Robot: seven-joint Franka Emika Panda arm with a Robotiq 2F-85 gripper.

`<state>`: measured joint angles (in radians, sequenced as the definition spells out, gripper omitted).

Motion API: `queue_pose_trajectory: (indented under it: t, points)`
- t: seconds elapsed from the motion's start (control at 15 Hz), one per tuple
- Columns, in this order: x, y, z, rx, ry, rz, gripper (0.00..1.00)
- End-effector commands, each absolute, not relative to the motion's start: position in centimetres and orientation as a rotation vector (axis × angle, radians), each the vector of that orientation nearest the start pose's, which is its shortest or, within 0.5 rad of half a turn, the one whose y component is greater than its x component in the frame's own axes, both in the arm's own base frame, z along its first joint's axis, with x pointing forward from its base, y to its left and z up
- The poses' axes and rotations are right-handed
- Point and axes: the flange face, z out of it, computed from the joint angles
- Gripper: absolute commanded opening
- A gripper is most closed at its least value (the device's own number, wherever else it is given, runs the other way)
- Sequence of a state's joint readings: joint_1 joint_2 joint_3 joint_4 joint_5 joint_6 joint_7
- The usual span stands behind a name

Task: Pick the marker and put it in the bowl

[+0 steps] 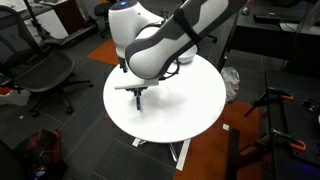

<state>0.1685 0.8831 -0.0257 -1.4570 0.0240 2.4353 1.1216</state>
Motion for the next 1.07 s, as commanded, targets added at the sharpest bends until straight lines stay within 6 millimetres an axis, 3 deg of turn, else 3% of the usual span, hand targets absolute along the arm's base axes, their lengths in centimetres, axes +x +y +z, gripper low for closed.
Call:
queue_pose_trajectory:
  t: [0.0, 0.33, 0.73, 1.0]
  points:
    - [71.1, 10.7, 22.0, -2.726, 1.407, -0.193, 0.05]
    - [69.4, 8.8, 28.3, -2.715, 1.409, -0.284, 0.05]
    - [65.4, 3.8, 35.0, -2.742, 1.409, -0.365, 0.05]
    - [62.4, -0.2, 38.5, -2.815, 1.284, -0.378, 0.05]
